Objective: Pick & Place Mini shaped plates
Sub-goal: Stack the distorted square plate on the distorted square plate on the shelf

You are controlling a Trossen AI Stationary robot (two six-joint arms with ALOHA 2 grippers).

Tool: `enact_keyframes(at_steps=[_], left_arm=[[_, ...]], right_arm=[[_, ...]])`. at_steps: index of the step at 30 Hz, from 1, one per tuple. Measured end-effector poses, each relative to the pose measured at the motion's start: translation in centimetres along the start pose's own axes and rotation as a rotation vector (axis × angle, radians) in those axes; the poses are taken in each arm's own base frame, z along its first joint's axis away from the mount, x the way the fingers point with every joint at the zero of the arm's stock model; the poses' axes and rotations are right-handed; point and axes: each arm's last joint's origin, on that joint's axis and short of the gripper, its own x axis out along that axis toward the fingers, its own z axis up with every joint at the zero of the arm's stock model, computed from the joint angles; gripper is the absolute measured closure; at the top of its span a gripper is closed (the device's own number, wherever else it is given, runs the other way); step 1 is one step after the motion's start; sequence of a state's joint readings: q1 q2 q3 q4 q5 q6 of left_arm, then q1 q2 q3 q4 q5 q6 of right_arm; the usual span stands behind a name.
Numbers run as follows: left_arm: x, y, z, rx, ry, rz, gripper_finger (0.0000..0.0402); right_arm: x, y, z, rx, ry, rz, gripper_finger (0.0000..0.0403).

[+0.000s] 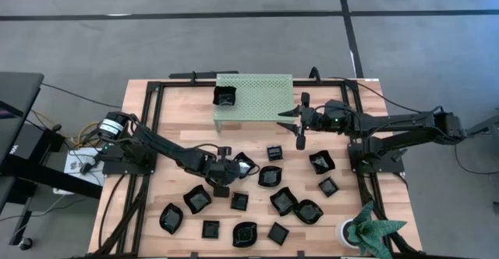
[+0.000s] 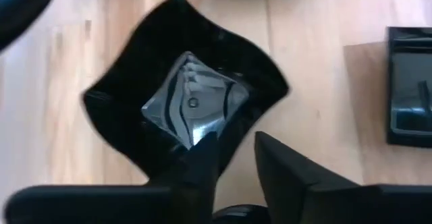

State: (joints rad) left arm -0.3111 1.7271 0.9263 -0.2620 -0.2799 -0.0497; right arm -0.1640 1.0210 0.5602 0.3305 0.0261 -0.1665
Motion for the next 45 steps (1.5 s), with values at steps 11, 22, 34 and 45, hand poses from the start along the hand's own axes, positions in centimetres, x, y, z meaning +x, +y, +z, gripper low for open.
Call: enact_keyframes(at_steps=[11, 22, 34, 45], left_arm=[[-0.5, 0.0, -0.5, 0.021, -0.034, 0.050, 0.0393], [-11.0, 3.0, 3.0, 0.115, -0.355, 0.376, 0.0396], [-14.9, 13.9, 1.3, 0.002, -0.366, 0.526, 0.0394], [-12.8, 17.2, -1.5, -0.036, -0.207, 0.496, 0.0394]], right_arm=[[0.0, 0.0, 0.0, 0.000, 0.000, 0.000, 0.0271], [0.0, 0.0, 0.0, 0.001, -0.003, -0.001, 0.0270], [0.0, 0.0, 0.2, 0.001, -0.015, -0.003, 0.0270], [0.0, 0.0, 0.1, 0.001, -0.009, -0.002, 0.0269]])
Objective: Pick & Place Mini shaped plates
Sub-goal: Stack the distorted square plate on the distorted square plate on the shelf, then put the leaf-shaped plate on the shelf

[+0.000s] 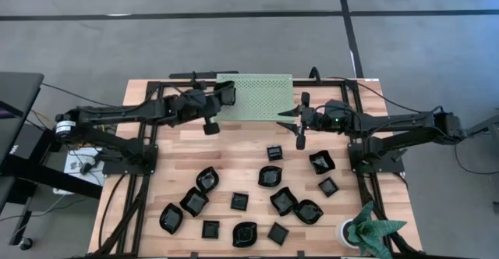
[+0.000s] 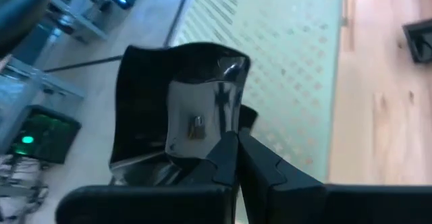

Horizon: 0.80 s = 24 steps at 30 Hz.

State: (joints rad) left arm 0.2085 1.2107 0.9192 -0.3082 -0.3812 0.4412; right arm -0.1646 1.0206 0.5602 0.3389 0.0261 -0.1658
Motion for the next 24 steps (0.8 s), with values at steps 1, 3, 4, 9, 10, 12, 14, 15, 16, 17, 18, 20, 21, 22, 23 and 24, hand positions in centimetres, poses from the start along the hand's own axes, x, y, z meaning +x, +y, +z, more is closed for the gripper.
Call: enact_keyframes(at_steps=[1, 3, 4, 9, 10, 12, 14, 15, 16, 17, 18, 20, 21, 22, 23, 24], left_arm=[[0.1, 0.0, -0.2, -0.001, 0.003, -0.013, 0.0395], [0.4, 0.0, -0.6, -0.003, 0.016, -0.013, 0.0394], [0.4, 0.1, -0.7, -0.004, 0.020, -0.010, 0.0393], [0.6, 0.5, -0.9, -0.016, 0.031, 0.007, 0.0372], [0.6, 0.6, -1.0, -0.019, 0.037, 0.018, 0.0367], [0.7, 0.9, -1.1, -0.024, 0.050, 0.041, 0.0357], [0.8, 1.0, -1.2, -0.027, 0.057, 0.048, 0.0345], [0.8, 0.9, -1.2, -0.027, 0.057, 0.048, 0.0339], [0.7, 0.8, -1.1, -0.026, 0.051, 0.046, 0.0333], [0.7, 0.7, -0.8, -0.029, 0.034, 0.044, 0.0327], [0.5, 0.4, -0.5, -0.029, 0.012, 0.041, 0.0321], [0.2, -0.4, 0.2, -0.024, -0.042, 0.027, 0.0312], [-0.1, -0.9, 0.7, -0.024, -0.069, 0.014, 0.0309], [-0.4, -1.5, 1.0, -0.027, -0.091, -0.006, 0.0306], [-0.8, -2.2, 1.3, -0.035, -0.108, -0.032, 0.0303], [-1.1, -3.0, 1.6, -0.054, -0.121, -0.061, 0.0301]], right_arm=[[0.0, 0.0, 0.0, 0.000, 0.001, 0.000, 0.0269], [0.0, 0.0, 0.0, 0.000, 0.002, 0.000, 0.0269], [0.0, 0.0, 0.0, 0.000, 0.002, 0.000, 0.0269], [0.0, 0.0, 0.0, 0.000, 0.001, 0.000, 0.0270], [0.0, 0.0, 0.0, 0.000, 0.001, 0.000, 0.0269], [0.0, 0.0, 0.0, -0.001, -0.004, -0.001, 0.0269], [0.0, 0.0, 0.1, -0.001, -0.008, -0.001, 0.0269], [0.0, 0.0, 0.1, -0.001, -0.008, -0.001, 0.0270], [0.0, 0.0, 0.1, -0.001, -0.008, -0.001, 0.0270], [0.0, 0.0, 0.1, -0.001, -0.008, -0.001, 0.0270], [0.0, 0.0, 0.1, -0.001, -0.008, -0.001, 0.0270], [0.0, 0.0, 0.1, -0.001, -0.008, -0.001, 0.0269], [0.0, 0.0, 0.1, -0.001, -0.008, -0.001, 0.0268], [0.0, 0.0, 0.1, -0.001, -0.008, -0.001, 0.0269], [0.0, 0.0, 0.1, -0.001, -0.008, -0.001, 0.0269], [0.0, 0.0, 0.1, -0.001, -0.007, -0.001, 0.0270]])
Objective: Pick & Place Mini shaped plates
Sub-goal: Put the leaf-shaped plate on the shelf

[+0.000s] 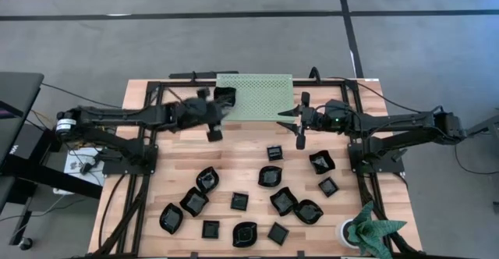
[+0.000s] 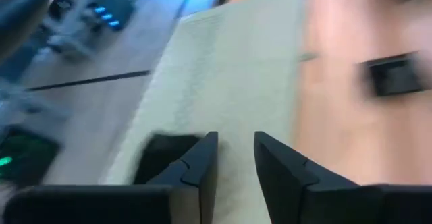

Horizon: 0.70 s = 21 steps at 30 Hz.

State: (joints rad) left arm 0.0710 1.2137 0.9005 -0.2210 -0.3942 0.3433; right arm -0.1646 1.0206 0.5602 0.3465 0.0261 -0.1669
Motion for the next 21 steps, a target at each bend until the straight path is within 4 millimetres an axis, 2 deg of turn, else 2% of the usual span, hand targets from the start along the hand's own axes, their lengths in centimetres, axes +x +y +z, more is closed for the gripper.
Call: enact_keyframes(at_steps=[4, 7, 10, 15, 18, 21], left_arm=[[-1.4, -3.2, 0.7, -0.108, -0.027, -0.150, 0.0298], [-2.3, -5.8, 0.2, -0.193, -0.020, -0.256, 0.0298], [-2.9, -8.2, -1.2, -0.305, 0.035, -0.329, 0.0298], [-3.4, -11.2, -4.7, -0.461, 0.164, -0.365, 0.0298], [-3.6, -12.3, -6.5, -0.493, 0.206, -0.346, 0.0298], [-3.7, -12.6, -7.3, -0.491, 0.192, -0.287, 0.0298]], right_arm=[[0.0, 0.0, -0.1, 0.000, 0.011, 0.003, 0.0270], [0.0, 0.2, -0.3, 0.000, 0.027, 0.013, 0.0268], [0.0, 0.2, -0.3, 0.000, 0.031, 0.017, 0.0270], [0.0, 0.2, -0.3, 0.026, 0.030, 0.016, 0.0269], [0.0, 0.3, -0.3, 0.028, 0.034, 0.023, 0.0269], [0.1, 0.9, -0.6, 0.041, 0.052, 0.119, 0.0271]])
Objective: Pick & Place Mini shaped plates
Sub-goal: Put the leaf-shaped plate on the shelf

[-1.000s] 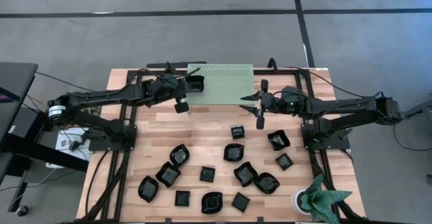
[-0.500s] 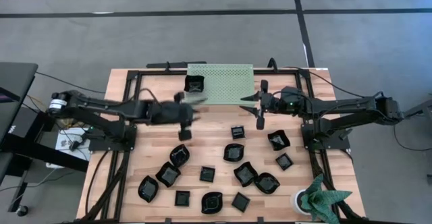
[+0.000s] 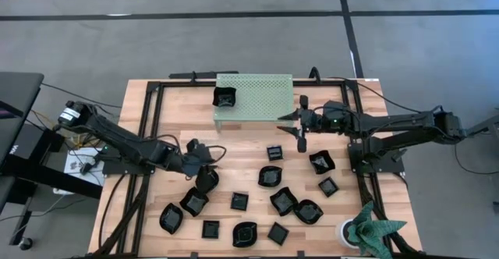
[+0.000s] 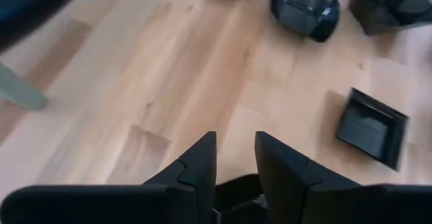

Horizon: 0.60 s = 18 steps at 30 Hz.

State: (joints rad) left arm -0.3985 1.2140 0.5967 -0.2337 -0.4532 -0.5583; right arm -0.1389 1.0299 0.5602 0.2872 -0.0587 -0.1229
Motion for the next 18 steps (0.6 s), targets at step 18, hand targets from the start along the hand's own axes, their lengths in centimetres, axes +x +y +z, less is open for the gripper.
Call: enact_keyframes(at_steps=[18], left_arm=[[0.4, 0.8, -0.2, -0.012, -0.056, 0.102, 0.0298]], right_arm=[[6.4, 10.7, -5.7, 0.000, 0.396, 0.408, 0.0261]])
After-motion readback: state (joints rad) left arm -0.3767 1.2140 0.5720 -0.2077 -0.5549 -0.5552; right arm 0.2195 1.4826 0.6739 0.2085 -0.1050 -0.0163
